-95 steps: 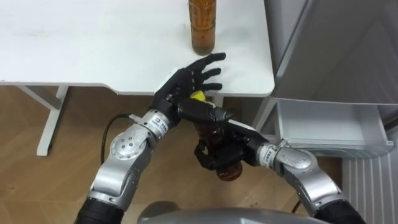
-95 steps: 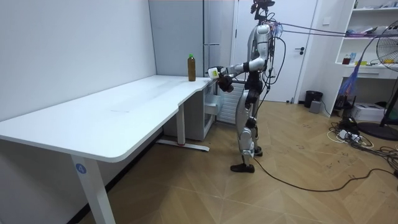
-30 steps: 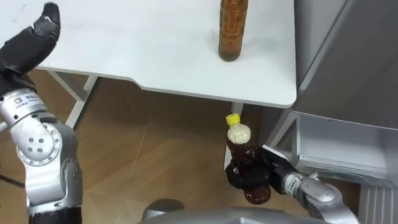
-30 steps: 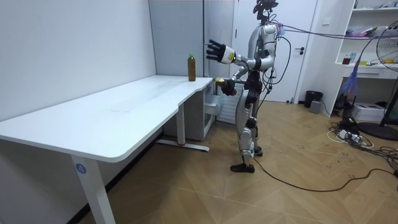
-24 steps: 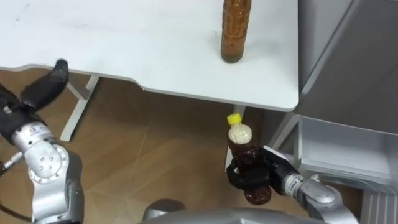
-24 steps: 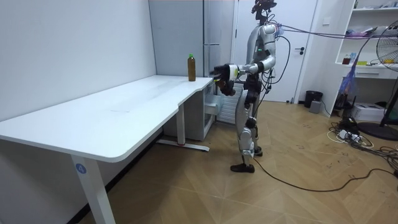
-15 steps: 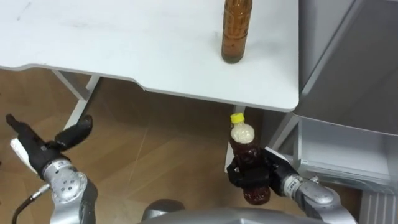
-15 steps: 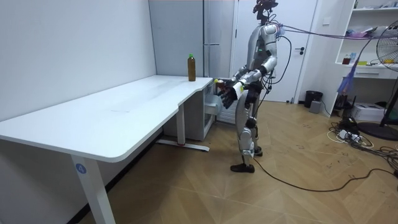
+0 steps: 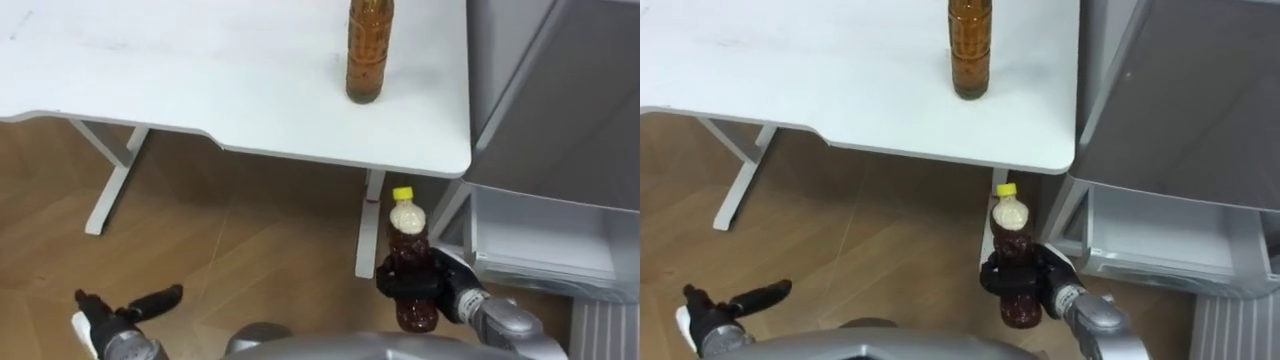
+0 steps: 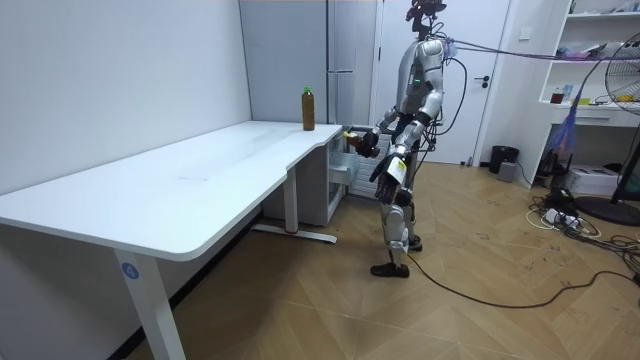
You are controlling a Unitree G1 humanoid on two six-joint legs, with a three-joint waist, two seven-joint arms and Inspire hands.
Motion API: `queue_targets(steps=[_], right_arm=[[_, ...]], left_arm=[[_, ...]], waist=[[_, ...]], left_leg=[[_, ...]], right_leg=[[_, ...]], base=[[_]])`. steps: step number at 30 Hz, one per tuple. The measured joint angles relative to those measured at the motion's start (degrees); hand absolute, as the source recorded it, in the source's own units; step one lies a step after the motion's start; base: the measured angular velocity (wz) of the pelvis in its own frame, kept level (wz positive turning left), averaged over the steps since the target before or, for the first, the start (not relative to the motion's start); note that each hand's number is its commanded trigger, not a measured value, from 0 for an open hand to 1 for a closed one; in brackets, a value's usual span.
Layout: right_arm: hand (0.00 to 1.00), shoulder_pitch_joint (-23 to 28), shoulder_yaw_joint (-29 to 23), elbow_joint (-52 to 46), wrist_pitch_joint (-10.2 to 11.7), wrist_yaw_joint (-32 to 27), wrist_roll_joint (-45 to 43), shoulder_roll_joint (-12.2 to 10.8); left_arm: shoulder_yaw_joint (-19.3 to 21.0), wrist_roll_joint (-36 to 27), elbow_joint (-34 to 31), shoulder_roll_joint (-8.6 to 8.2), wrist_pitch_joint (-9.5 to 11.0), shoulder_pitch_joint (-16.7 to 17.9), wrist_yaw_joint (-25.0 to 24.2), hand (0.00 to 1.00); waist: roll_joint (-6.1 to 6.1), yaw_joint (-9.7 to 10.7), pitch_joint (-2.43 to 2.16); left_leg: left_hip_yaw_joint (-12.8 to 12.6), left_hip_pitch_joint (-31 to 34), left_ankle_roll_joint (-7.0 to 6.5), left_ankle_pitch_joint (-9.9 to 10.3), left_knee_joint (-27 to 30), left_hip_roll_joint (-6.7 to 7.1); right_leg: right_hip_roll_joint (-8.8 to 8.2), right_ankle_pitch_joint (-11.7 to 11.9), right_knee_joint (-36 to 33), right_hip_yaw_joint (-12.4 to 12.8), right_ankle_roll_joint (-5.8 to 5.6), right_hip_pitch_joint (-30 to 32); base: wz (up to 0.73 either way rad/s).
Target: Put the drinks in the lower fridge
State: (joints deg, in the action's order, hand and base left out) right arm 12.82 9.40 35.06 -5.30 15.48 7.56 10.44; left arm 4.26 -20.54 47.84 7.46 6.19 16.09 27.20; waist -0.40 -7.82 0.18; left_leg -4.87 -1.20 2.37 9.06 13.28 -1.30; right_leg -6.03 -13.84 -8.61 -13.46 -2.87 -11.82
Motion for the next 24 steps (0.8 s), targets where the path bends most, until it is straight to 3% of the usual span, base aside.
queue_targets(steps=[6,11,14,18,24], right_arm=[[1.00,0.2,-1.9,0.7,-0.6,0.2,-1.4,0.0],[1.00,0.2,-3.3,1.3,-0.6,-0.5,0.0,0.0],[1.00,-1.0,-3.6,4.1,-0.6,-1.3,2.5,0.0],[1.00,-1.7,-4.4,7.4,-0.6,-2.4,2.6,0.0],[1.00,-2.6,-5.7,11.5,-0.5,-4.6,6.4,-0.2]], left_arm=[[0.2,2.4,6.6,0.03,-3.5,1.3,-7.7,0.00],[0.1,4.2,7.8,0.01,-5.1,2.0,-11.6,0.00],[-0.2,6.7,7.7,0.04,-6.2,1.9,-12.9,0.00],[-0.6,10.2,7.7,0.04,-6.5,0.4,-16.3,0.00],[-0.9,11.9,8.8,0.01,-6.5,-2.1,-21.3,0.00]], waist=[[-0.20,1.0,0.00],[-0.74,2.1,0.23],[-0.89,3.1,0.12],[-1.21,4.1,-0.25],[-1.59,4.5,-0.03]], left_leg=[[-0.7,-0.5,-0.04,0.0,-0.6,0.00],[-0.7,-0.4,-0.04,0.0,-0.6,0.00],[-0.7,-0.2,-0.04,0.0,-0.5,0.05],[-0.9,1.0,-0.06,0.0,-0.5,0.01],[-1.7,1.0,-0.06,0.0,-0.7,-0.07]], right_leg=[[-0.07,0.0,0.2,0.8,-0.01,0.0],[-0.08,0.0,0.3,0.8,-0.01,0.1],[-0.08,0.0,0.8,0.8,-0.05,0.2],[-0.12,0.0,-0.1,1.0,-0.05,1.8],[-0.09,0.0,-0.2,2.2,-0.06,2.4]], base=[[-0.06],[0.00],[0.00],[-0.01],[-0.08]])
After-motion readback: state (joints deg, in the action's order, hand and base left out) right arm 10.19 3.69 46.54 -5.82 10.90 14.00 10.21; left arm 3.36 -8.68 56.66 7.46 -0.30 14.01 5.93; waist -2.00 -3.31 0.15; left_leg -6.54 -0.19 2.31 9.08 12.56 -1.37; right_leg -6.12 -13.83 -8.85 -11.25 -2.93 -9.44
